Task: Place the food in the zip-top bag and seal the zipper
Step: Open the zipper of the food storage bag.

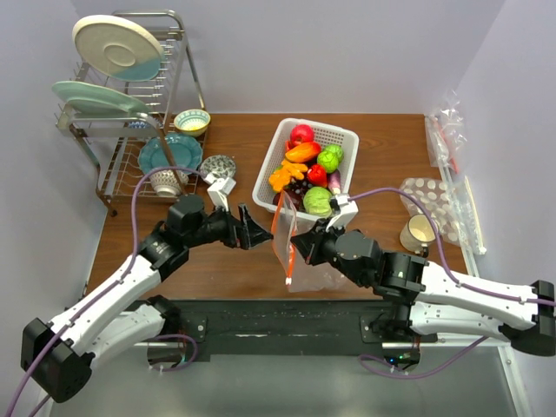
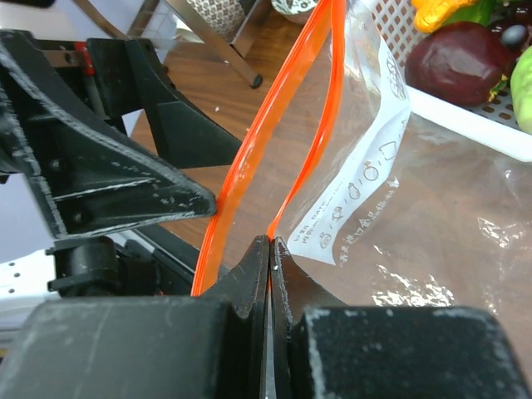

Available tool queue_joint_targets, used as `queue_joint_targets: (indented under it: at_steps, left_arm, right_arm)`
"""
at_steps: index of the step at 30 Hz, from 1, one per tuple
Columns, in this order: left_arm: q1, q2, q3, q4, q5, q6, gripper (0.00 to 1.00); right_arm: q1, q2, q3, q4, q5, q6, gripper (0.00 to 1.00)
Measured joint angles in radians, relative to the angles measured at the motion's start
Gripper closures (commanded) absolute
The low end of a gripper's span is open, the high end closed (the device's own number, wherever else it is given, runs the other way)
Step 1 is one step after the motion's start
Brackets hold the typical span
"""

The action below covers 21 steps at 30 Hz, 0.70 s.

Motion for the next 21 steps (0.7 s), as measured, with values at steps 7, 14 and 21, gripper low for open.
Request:
queue_joint_targets:
  at_steps: [7, 14, 21]
  left_arm:
    - [-0.056, 0.032, -0.004, 0.078, -0.003, -0.037, 0.11]
    - [-0.129, 0.098, -0.004, 0.092, -0.057, -0.042, 0.46]
    - [-0.159, 0.114, 0.010, 0.023, -0.158, -0.004, 1.00]
  right_arm:
    - [0.000, 0.024, -0.010, -0.009, -0.002, -0.001, 1.00]
    - [0.000, 0.035, -0.019, -0.010, -0.002, -0.001, 1.00]
    - [0.000, 0.042, -0.019, -0.004, -0.016, -0.016, 1.00]
